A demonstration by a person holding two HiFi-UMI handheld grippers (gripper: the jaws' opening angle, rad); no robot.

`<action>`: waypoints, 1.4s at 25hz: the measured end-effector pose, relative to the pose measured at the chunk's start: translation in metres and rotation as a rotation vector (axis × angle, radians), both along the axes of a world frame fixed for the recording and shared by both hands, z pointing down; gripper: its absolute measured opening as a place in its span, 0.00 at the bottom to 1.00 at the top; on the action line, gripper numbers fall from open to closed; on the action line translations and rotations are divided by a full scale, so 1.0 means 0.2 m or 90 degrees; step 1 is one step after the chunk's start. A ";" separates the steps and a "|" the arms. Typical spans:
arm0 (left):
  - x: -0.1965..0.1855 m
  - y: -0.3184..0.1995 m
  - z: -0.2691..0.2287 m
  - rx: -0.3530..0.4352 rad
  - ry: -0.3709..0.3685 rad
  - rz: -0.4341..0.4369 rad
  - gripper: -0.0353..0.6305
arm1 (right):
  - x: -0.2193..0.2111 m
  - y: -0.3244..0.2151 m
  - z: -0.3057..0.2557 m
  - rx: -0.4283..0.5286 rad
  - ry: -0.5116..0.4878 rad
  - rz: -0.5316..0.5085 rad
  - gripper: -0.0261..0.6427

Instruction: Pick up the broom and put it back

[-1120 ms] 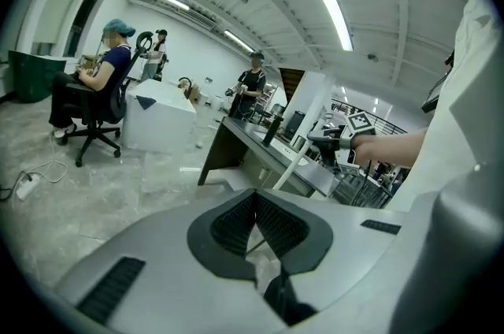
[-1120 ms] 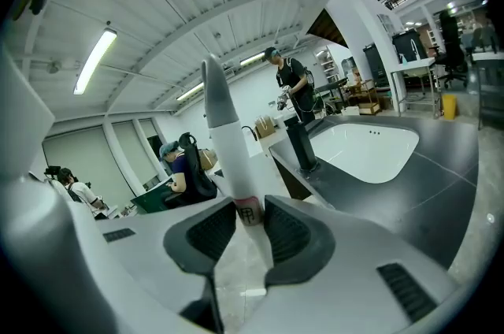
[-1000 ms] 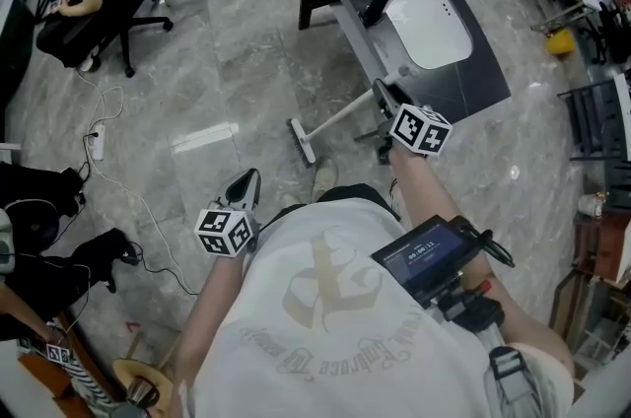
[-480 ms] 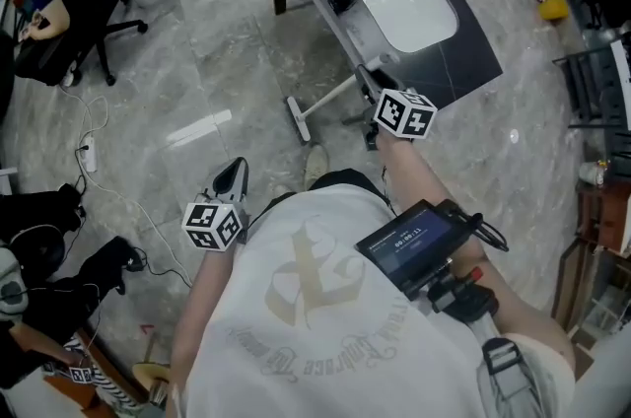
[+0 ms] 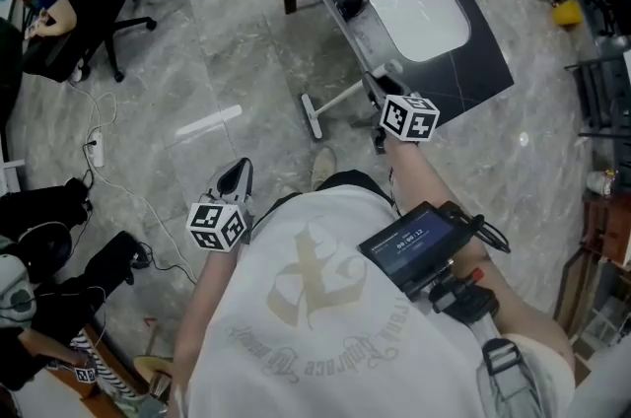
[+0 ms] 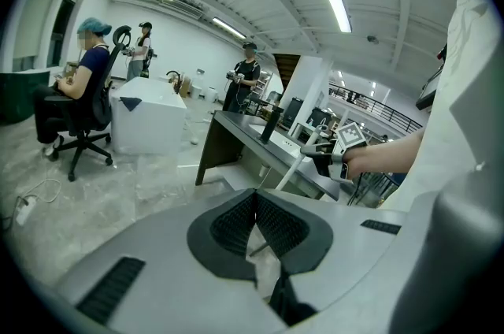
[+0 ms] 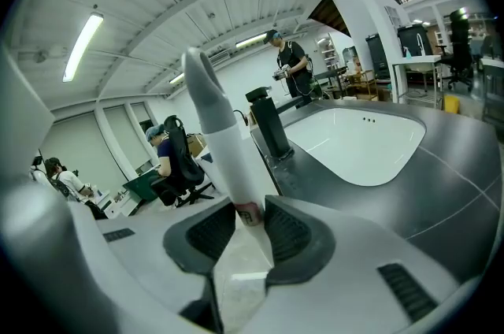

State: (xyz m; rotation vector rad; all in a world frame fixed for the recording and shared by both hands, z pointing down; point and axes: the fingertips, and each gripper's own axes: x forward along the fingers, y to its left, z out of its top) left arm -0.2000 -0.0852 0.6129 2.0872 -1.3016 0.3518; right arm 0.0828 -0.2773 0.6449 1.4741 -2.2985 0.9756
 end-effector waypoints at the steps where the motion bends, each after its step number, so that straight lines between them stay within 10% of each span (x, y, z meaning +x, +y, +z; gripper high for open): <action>1: 0.00 0.01 0.00 -0.001 -0.001 -0.001 0.07 | 0.00 0.00 0.01 -0.002 0.001 -0.002 0.22; 35: 0.02 0.01 0.01 -0.007 -0.005 0.005 0.07 | 0.16 -0.02 0.16 -0.024 -0.008 0.022 0.30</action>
